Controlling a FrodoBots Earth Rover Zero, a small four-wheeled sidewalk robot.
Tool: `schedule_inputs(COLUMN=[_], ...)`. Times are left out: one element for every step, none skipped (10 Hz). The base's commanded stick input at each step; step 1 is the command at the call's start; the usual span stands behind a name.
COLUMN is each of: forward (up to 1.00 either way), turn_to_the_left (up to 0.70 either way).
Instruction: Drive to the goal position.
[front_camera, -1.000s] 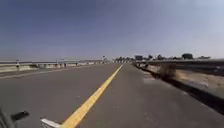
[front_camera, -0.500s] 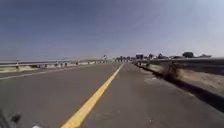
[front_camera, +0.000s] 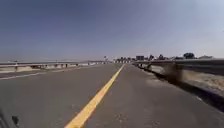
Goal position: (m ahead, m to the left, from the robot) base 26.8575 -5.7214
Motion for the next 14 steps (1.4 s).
schedule_inputs(forward=[0.3, 0.3, 0.3, 0.3, 0.3, 0.3, 0.3, 0.3, 0.3, 0.3, 0.3, 0.3, 0.3, 0.3], turn_to_the_left=[0.0, 0.0, 0.0, 0.0, 0.0, 0.0, 0.0, 0.0, 0.0, 0.0, 0.0, 0.0, 0.0, 0.0])
